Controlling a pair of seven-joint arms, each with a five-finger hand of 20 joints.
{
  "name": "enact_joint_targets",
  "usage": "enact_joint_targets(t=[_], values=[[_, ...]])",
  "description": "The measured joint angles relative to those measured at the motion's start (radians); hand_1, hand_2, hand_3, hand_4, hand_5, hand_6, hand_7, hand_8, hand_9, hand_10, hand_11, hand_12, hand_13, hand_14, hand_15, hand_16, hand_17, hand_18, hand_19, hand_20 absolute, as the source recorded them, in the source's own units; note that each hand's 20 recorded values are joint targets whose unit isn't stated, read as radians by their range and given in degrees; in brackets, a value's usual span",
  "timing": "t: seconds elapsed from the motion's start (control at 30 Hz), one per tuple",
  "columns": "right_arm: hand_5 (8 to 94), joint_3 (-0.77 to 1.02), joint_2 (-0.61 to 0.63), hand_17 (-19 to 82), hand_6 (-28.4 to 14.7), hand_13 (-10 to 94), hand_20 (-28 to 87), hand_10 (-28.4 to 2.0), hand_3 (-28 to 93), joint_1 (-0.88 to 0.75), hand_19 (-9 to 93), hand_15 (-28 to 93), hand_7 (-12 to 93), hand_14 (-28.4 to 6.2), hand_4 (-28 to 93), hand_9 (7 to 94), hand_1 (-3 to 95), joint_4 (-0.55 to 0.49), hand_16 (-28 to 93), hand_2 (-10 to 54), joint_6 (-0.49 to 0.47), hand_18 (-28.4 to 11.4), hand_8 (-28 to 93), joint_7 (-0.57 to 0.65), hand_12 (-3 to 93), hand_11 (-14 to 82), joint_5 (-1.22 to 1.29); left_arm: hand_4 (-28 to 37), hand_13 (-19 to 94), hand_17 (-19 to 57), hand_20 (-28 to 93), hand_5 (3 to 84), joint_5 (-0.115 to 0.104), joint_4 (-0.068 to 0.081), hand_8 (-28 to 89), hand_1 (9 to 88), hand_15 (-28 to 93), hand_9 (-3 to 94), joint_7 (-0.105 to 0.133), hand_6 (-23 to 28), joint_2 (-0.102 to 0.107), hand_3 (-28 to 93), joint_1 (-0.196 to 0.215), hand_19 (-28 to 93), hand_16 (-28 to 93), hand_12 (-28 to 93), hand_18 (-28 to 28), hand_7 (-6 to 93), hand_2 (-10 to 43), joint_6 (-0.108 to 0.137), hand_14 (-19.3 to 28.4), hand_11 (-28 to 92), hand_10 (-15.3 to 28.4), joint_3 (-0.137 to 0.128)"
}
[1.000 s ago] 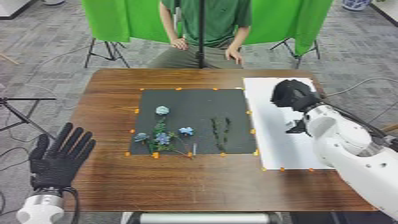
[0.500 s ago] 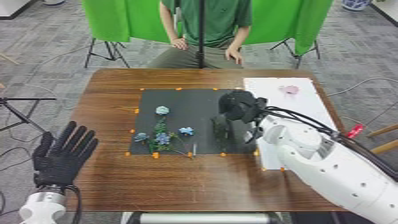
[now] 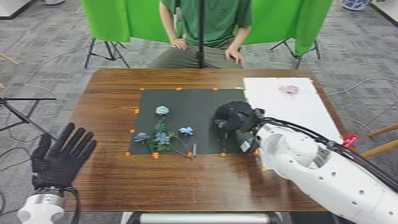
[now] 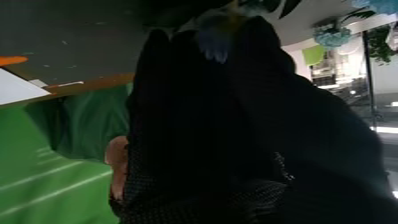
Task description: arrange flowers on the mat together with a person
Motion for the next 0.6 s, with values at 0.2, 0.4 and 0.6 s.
enact_joint_targets(t=[0.2, 0.4, 0.6], values=[[47.7, 0.026, 0.003, 34, 4.7, 59, 34, -3.8, 70, -0.026, 49, 16, 21, -4.9, -28, 51.7, 55.1, -0.02, 25, -9.5, 0.016, -10.8, -16, 0.01, 11.4, 6.6, 0.004, -28.3, 29, -2.9, 11, 43.7, 0.0, -0.002, -9, 24.3, 30, 40.2, 0.003, 5.8, -0.002, 70, 0.006, 26, -7, 8, 11.9, 9.1, 11.8, 0.0, 15.4, 15, 13.9, -0.004], [38.7, 0.123, 0.004, 29, 2.5, 49, 26, -5.3, 67, -0.091, 33, 15, 18, -7.7, -28, 44.3, 44.0, -0.061, 19, -9.5, 0.058, -11.8, -15, 0.029, 9.1, 5.4, 0.069, -28.3, 29, -2.9, 11, 43.7, 0.0, -0.002, -9, 24.3, 29, 40.1, 0.005, 5.7, -0.005, 70, 0.01, 25, -7, 8, 11.9, 9.2, 11.8, 0.0, 15.2, 15, 14.0, -0.005], [38.2, 0.318, 0.004, 22, -0.7, 35, 24, -7.9, 67, -0.22, 19, 10, 12, -10.8, -26, 40.2, 27.8, -0.139, 15, 7.4, 0.131, -13.8, -12, 0.024, 8.6, 4.2, 0.344, -28.3, 29, -2.8, 11, 43.7, 0.0, -0.002, -9, 24.1, 29, 40.2, 0.006, 5.7, -0.006, 70, 0.01, 25, -7, 8, 11.9, 9.1, 11.7, 0.0, 15.2, 15, 14.0, -0.003]])
